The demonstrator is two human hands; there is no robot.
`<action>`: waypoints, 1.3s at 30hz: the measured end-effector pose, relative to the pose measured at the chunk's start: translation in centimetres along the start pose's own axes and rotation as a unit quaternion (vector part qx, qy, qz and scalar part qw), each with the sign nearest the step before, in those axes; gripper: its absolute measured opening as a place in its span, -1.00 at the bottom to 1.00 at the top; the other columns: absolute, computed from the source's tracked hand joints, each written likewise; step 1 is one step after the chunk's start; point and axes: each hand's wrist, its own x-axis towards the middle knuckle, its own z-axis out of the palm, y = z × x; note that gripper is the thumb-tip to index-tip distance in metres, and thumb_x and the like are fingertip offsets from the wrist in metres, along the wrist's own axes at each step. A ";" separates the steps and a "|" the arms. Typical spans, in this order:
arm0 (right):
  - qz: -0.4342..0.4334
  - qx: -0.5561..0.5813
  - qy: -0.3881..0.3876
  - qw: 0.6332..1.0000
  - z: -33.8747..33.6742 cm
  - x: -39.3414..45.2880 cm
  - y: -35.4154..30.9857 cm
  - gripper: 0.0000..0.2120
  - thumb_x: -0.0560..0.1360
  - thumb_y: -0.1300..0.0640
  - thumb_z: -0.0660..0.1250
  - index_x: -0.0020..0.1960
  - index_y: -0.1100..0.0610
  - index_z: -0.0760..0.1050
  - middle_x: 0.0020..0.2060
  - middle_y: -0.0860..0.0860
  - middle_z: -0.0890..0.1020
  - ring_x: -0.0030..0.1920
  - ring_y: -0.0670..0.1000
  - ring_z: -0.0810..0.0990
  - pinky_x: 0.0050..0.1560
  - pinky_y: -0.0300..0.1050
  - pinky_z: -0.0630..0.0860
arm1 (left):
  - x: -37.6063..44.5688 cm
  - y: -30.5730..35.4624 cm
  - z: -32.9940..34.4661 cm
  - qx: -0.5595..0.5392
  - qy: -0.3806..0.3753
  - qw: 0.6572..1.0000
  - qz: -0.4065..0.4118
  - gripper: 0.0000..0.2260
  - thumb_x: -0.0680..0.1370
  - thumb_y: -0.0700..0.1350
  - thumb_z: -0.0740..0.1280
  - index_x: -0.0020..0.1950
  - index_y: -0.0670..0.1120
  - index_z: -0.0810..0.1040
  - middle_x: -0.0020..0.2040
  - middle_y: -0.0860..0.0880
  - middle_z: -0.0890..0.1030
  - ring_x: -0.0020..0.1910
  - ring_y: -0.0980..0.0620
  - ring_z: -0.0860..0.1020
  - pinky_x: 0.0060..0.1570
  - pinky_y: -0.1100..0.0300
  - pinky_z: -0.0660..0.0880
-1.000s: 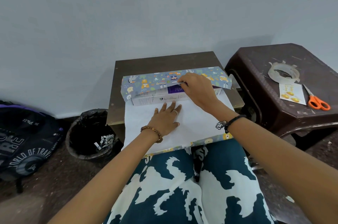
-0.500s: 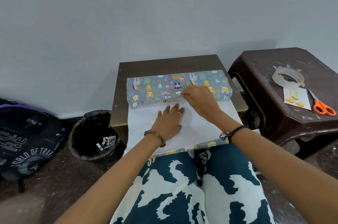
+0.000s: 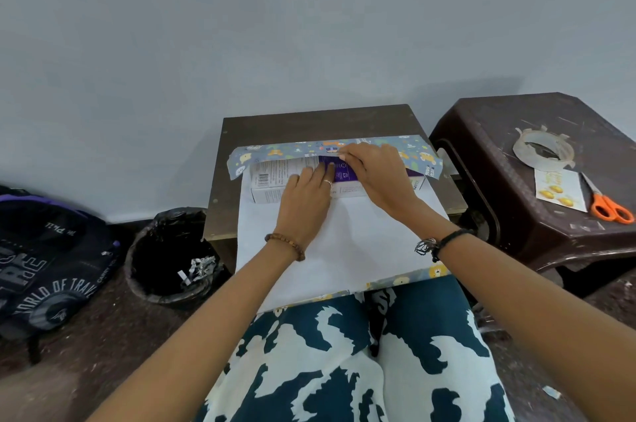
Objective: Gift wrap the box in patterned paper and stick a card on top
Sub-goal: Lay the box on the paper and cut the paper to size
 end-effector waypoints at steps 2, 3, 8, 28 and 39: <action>0.001 -0.005 0.000 1.000 0.0 0.2 0.0 -0.75 0.62 0.09 0.12 0.10 0.09 0.56 -0.09 0.05 0.68 -0.07 0.10 0.62 0.09 0.08 0.41 | 1.1 -0.4 -0.1 -0.041 -0.047 0.998 0.004 -0.47 0.40 -0.06 0.46 0.33 -0.10 0.44 0.26 -0.11 0.50 0.25 -0.14 0.45 0.23 -0.01 0.40; 0.002 -0.007 -0.001 1.000 0.0 0.2 0.1 -0.75 0.62 0.09 0.12 0.11 0.09 0.56 -0.09 0.05 0.68 -0.07 0.10 0.62 0.10 0.08 0.41 | 1.5 -0.6 0.1 -0.058 -0.084 0.995 0.004 -0.45 0.47 -0.05 0.39 0.43 -0.06 0.31 0.37 -0.12 0.38 0.38 -0.19 0.31 0.36 -0.09 0.25; -0.016 -0.028 -0.002 0.999 0.0 0.1 0.2 -0.79 0.59 0.15 0.21 0.14 0.15 0.55 -0.06 0.09 0.68 -0.07 0.12 0.63 0.10 0.10 0.44 | 1.9 -1.2 0.6 -0.036 -0.135 0.990 -0.002 -0.46 0.60 -0.03 0.19 0.53 0.05 0.03 0.52 -0.10 0.13 0.49 -0.20 0.06 0.42 -0.18 0.08; -0.044 -0.057 -0.017 0.997 -0.3 -0.6 0.5 -0.76 0.53 0.18 0.31 0.18 0.19 0.53 -0.01 0.15 0.66 -0.02 0.15 0.62 0.11 0.13 0.45 | 1.6 -1.5 1.0 -0.046 -0.109 0.993 -0.018 -0.47 0.59 -0.03 0.21 0.52 0.04 0.09 0.46 -0.08 0.27 0.45 -0.16 0.19 0.42 -0.10 0.17; -0.035 -0.041 -0.021 0.998 -0.1 -0.7 0.7 -0.78 0.58 0.15 0.22 0.16 0.17 0.55 -0.03 0.13 0.66 -0.05 0.13 0.62 0.12 0.12 0.44 | 1.4 -1.1 1.1 -0.074 -0.102 0.992 -0.029 -0.48 0.59 -0.06 0.21 0.52 0.02 0.12 0.47 -0.10 0.26 0.47 -0.20 0.12 0.44 -0.18 0.08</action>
